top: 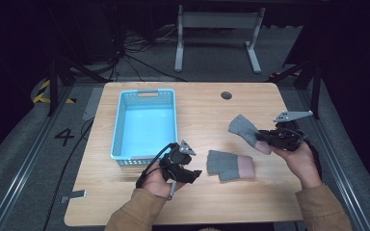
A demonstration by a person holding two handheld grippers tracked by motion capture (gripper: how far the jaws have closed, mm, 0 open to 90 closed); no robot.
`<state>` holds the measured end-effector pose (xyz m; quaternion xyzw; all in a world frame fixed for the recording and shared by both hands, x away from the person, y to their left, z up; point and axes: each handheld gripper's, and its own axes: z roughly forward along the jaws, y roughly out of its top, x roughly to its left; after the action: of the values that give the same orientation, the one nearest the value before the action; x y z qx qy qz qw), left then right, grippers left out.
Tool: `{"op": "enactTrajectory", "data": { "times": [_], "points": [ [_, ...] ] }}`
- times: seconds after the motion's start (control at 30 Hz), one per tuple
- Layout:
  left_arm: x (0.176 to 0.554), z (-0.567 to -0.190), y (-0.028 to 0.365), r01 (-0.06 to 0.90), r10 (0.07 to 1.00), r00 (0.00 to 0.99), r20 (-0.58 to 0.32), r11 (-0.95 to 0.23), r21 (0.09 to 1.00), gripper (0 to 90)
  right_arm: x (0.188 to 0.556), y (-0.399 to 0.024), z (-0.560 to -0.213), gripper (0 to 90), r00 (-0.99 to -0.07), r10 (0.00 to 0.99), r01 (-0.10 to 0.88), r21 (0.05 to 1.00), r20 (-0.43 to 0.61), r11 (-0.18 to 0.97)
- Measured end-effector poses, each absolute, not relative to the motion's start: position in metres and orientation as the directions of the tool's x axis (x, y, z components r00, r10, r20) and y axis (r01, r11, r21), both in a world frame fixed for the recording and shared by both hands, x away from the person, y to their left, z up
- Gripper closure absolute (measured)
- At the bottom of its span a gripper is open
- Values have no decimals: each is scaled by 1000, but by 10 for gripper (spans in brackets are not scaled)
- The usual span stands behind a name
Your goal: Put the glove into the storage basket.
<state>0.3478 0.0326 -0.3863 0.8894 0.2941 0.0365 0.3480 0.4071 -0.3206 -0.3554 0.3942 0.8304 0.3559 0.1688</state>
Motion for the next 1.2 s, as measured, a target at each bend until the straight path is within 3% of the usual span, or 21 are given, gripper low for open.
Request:
{"op": "enactTrajectory", "data": {
  "times": [0.43,1.2],
  "points": [
    [357,-383,28,512,574,806,-143,-556,654,436,382,-316,-349,794,-691,723,487,729,-16,482],
    [366,-378,22,528,521,812,-263,-464,711,476,361,-291,-360,793,-782,622,415,706,-45,573]
  ]
}}
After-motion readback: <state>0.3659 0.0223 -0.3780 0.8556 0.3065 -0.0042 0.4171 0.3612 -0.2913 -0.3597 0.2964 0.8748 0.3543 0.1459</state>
